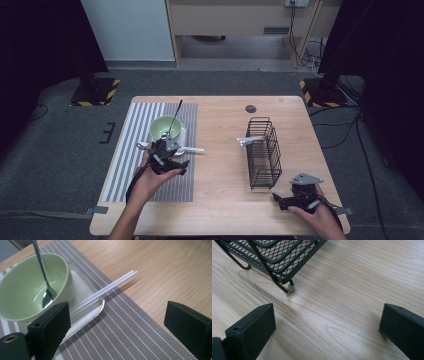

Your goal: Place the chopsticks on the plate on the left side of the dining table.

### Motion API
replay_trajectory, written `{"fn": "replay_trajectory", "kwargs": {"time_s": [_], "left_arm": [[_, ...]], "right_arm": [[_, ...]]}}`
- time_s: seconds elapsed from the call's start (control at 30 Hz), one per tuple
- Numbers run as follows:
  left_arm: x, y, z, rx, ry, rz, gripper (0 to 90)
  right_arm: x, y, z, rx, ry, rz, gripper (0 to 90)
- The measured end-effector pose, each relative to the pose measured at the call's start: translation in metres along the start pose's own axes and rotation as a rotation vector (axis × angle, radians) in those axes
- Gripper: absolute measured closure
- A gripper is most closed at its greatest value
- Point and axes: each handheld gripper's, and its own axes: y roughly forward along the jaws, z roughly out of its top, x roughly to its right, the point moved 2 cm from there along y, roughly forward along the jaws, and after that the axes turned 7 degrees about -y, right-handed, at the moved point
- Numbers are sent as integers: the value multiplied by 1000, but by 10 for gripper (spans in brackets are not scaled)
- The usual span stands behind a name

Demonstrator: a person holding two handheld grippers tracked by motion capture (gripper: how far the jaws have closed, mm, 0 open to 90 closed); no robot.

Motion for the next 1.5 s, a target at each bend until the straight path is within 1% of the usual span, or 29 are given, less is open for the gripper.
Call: {"fn": "replay_trajectory", "kwargs": {"time_s": [0.23,0.33,0.47,0.57,0.63,0.97,1.17,1.5], "left_arm": [[14,2,4,-4,36,-16,62],[18,2,5,6,43,-18,63],[21,1,8,26,36,-19,66],[24,1,9,35,28,-32,65],[26,2,9,32,33,-39,65],[43,16,9,14,56,-72,62],[53,26,8,4,72,-84,62],[73,39,8,-7,98,-117,61]], "right_arm": [[1,0,0,3,-4,-3,3],[1,0,0,3,-2,-4,3],[2,0,-1,3,-4,-4,3],[2,0,-1,3,-3,-4,3],[2,0,-1,2,-2,-3,3],[3,-1,-1,2,-3,-4,3],[4,-1,-2,4,-4,-8,3],[4,-1,-2,2,0,-8,3]]}}
